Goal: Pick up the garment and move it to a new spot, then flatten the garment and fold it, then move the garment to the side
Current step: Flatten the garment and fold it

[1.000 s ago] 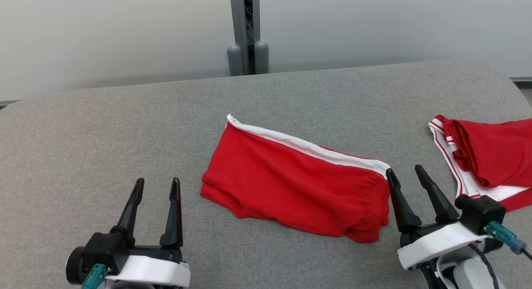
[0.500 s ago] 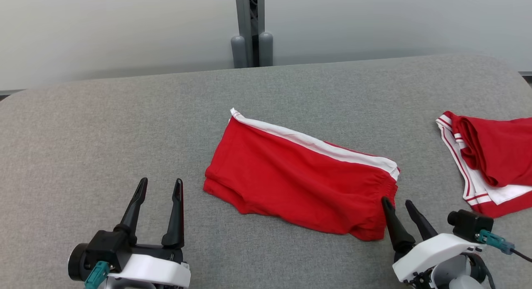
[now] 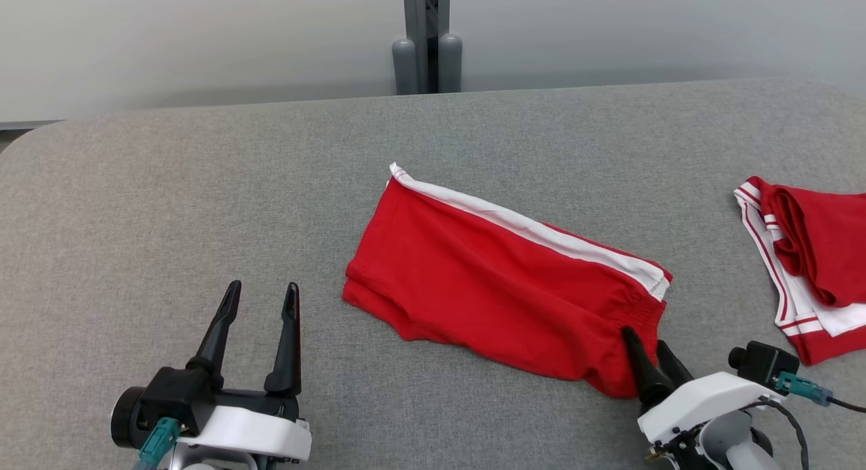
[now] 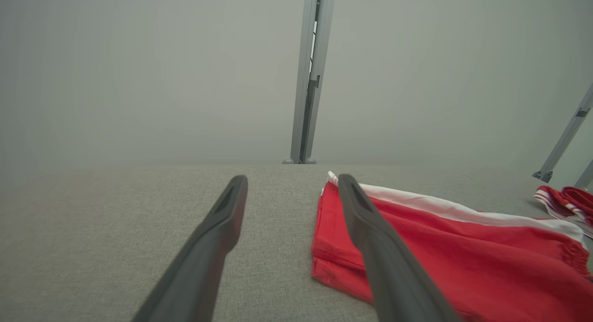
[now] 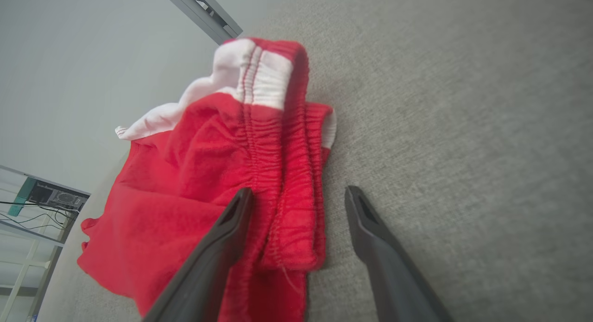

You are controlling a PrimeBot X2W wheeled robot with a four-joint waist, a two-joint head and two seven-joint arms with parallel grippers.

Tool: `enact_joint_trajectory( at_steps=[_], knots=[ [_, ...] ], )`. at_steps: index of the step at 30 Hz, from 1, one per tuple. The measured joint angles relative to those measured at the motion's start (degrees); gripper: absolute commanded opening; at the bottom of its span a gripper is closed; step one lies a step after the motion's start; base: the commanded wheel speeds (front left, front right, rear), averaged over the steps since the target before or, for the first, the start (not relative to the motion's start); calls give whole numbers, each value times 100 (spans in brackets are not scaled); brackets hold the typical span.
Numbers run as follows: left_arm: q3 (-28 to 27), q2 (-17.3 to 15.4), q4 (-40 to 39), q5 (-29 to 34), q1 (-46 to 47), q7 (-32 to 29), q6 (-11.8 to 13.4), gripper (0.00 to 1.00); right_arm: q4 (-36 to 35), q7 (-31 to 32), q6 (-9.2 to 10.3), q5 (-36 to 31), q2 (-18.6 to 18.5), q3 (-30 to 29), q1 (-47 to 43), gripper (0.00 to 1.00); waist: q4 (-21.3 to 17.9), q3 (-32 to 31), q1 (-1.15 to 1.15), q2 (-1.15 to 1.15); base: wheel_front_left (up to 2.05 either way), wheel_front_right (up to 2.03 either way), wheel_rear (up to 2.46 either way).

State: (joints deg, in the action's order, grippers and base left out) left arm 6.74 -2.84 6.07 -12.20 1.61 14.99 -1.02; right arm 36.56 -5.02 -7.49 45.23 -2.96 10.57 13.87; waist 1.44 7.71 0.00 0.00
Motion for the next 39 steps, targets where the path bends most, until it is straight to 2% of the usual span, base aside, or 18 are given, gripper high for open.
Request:
enact_joint_trajectory(
  at_steps=[9,10,11,12,13,23,28,33,39],
  knots=[
    [34,1,2,3,15,0,5,100,275,-90,0,651,-15,493,280,100,60,27,0,0,0,0,0],
    [32,0,3,4,17,0,5,100,311,-109,0,710,-20,521,315,49,60,26,0,0,0,0,0],
    [32,1,5,4,19,0,5,100,335,-118,0,761,-21,553,340,49,60,24,0,0,0,0,0],
    [31,1,9,9,25,-1,5,100,365,-152,0,790,-20,584,353,27,59,21,0,0,0,0,0],
    [26,0,9,13,34,-1,7,100,400,-174,0,808,-20,614,371,0,56,19,0,0,0,0,0],
    [54,0,18,0,57,0,15,100,617,-388,1,781,-151,865,541,0,17,-11,0,0,0,0,0],
    [154,2,46,-43,104,0,26,100,692,-339,0,620,-537,1027,823,0,60,0,0,0,0,0,0],
    [258,3,99,-103,128,0,40,100,849,-83,0,330,-1234,1236,1386,0,204,56,0,0,0,0,0],
    [364,1,143,-166,230,0,58,100,940,405,0,474,-1750,1399,1973,0,414,154,0,0,0,0,0]
  ],
)
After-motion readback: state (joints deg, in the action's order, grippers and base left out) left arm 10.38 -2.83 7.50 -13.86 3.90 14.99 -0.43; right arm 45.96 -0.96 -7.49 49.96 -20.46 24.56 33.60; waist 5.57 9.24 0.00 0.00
